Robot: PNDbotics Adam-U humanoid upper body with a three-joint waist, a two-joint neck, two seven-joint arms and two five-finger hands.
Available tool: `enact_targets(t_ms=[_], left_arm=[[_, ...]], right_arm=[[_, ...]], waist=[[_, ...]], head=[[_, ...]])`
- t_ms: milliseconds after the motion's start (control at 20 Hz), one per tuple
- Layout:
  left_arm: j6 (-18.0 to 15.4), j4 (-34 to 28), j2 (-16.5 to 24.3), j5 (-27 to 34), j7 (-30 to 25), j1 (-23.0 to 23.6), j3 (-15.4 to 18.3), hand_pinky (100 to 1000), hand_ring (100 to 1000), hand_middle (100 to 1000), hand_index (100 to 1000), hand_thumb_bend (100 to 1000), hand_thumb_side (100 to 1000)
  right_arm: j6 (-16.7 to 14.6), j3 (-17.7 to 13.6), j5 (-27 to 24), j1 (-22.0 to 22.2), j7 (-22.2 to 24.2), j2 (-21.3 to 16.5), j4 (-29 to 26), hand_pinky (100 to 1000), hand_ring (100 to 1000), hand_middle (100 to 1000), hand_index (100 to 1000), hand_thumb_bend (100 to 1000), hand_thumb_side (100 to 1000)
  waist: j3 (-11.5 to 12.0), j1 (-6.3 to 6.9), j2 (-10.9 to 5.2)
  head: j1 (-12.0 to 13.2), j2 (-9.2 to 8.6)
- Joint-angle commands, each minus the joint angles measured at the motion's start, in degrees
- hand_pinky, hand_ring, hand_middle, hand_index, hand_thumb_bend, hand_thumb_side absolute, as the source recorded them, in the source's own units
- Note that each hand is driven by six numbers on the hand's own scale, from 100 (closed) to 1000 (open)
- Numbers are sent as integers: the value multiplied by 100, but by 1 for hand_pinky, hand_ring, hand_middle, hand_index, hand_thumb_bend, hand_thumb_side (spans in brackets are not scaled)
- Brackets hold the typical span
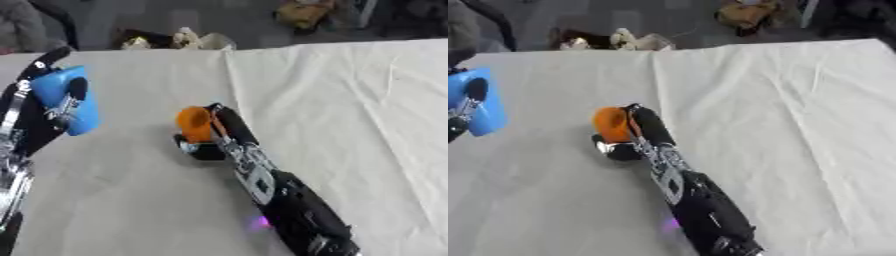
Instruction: Pour the contents of one cup into another cup.
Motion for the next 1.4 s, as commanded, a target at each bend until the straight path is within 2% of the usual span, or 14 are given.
enact_targets(t_ms=[50, 400, 750, 1050, 1400], left_arm=[[-33, -116, 116, -30, -34, -81, 2, 100, 177, 259, 901, 100, 537], [-153, -108, 248, -184, -189, 40, -140, 100, 173, 255, 885, 100, 514], [-417, -130, 380, -250, -368, 73, -438, 100, 165, 247, 857, 100, 517], [-881, -210, 468, -453, -412, 52, -717, 100, 160, 244, 826, 100, 542], [-1599, -204, 506, -977, -133, 17, -972, 100, 161, 248, 806, 100, 570]], right_arm=[[71, 4, -139, -110, -106, -22, -158, 601, 589, 133, 274, 100, 174], [290, 19, -369, -350, -58, -263, -414, 596, 574, 123, 264, 100, 134], [465, 18, -311, -797, 162, -525, -516, 599, 569, 126, 269, 100, 100], [519, 83, -177, -1185, 403, -627, -641, 605, 566, 131, 276, 100, 100], [479, 217, 3, -1553, 772, -688, -863, 612, 564, 138, 285, 100, 100]], waist=[[-15, 11, -89], [-74, -40, -123], [-121, -111, -156], [-164, -158, -175], [-204, -220, -203]], head=[[-22, -61], [-24, -47], [-16, -46], [-18, -52], [-11, -45]])
